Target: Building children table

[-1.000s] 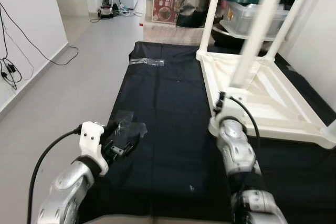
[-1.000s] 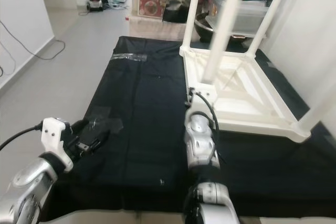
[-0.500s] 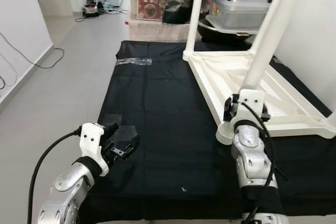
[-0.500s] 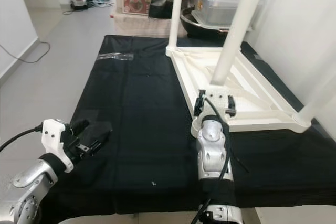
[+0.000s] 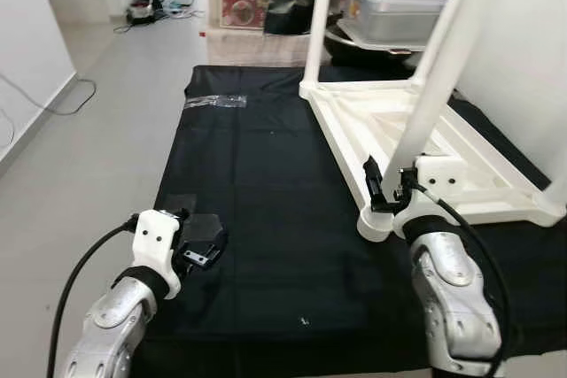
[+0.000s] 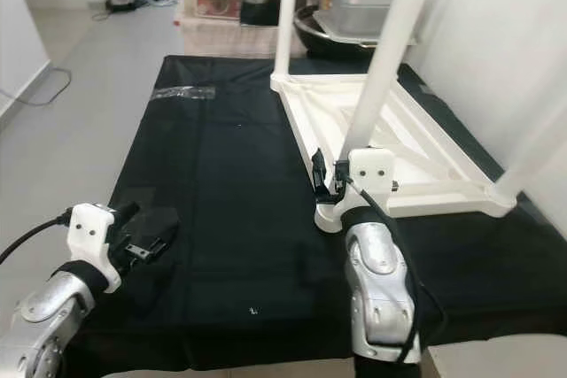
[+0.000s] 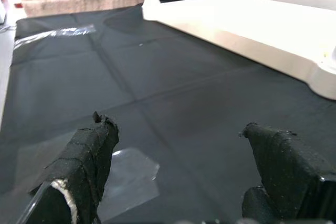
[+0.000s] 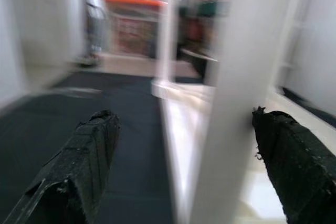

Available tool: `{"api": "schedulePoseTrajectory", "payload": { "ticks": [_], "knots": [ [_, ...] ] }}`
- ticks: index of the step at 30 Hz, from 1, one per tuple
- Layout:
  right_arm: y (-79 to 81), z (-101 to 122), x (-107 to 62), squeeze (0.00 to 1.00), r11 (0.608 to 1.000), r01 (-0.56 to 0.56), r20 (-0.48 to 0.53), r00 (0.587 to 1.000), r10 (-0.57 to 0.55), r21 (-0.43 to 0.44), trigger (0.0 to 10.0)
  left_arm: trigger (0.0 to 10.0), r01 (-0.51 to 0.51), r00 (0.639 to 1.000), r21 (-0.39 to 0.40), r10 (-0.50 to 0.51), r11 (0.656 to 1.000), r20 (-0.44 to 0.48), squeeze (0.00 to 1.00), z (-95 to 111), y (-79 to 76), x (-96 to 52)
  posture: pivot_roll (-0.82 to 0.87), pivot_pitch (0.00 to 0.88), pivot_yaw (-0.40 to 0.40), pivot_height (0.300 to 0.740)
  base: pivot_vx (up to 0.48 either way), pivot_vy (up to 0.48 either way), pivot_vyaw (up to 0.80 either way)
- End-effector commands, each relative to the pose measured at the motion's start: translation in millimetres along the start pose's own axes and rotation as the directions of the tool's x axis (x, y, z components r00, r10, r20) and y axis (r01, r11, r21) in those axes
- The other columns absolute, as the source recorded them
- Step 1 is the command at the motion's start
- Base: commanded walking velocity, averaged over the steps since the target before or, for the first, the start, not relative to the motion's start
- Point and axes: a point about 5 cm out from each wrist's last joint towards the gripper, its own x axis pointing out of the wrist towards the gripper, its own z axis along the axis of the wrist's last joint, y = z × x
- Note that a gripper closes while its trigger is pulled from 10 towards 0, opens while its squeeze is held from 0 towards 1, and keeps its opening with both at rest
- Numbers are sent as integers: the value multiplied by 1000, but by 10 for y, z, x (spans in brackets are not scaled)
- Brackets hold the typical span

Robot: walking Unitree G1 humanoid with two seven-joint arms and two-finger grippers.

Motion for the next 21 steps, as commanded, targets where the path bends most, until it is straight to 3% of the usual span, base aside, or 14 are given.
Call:
{"api": "schedulePoseTrajectory", "payload": {
  "ticks": [1,3,5,9,12,14,15,18,19,20,21],
  "knots": [
    [140,60,-4,1000,995,-95,40,995,94,29,10000,10000,3,1000,24,-3,1000,2,0,16,-13,3,-15,0,-47,740,0,0,0],
    [363,134,29,1000,966,-252,97,965,245,63,10000,10000,-2,1000,27,2,1000,2,0,9,-22,27,-6,0,-48,740,0,0,0],
    [434,110,102,1000,958,-279,88,958,273,64,10000,10000,-5,1000,37,5,999,-5,0,-7,-29,36,7,0,-59,740,0,0,0],
    [424,10,237,1000,970,-242,24,970,241,23,10000,10000,-19,1000,46,20,999,-8,0,-23,-33,30,30,0,-81,740,0,0,0],
    [373,19,240,1000,966,-259,16,966,258,23,10000,10000,-49,999,45,49,998,-6,0,-24,-12,-14,24,0,-82,740,0,0,0],
    [376,37,194,1000,948,-317,23,948,316,31,10000,10000,-59,998,44,59,997,-3,0,-22,-2,-31,24,0,-82,740,0,0,0],
    [385,37,123,1000,921,-390,19,921,389,26,10000,10000,-69,998,46,69,997,2,0,-15,4,-43,12,0,-76,740,0,0,0],
    [353,-17,48,1000,897,-442,-18,897,441,2,10000,10000,-85,996,55,84,995,17,0,17,10,-42,7,0,-70,740,0,0,0],
    [303,-85,2,0,889,-458,-66,888,455,-28,10000,10000,-101,995,65,99,993,30,0,50,15,-34,7,0,-70,740,0,0,0],
    [199,-211,4,0,909,-405,-170,907,386,-98,10000,10000,-135,990,78,131,988,48,0,99,32,-21,-3,0,-58,740,0,0,0],
    [199,-211,4,0,909,-405,-170,907,386,-98,10000,10000,-135,990,78,131,988,48,0,99,32,-21,-3,0,-58,740,0,0,0]
  ]
}}
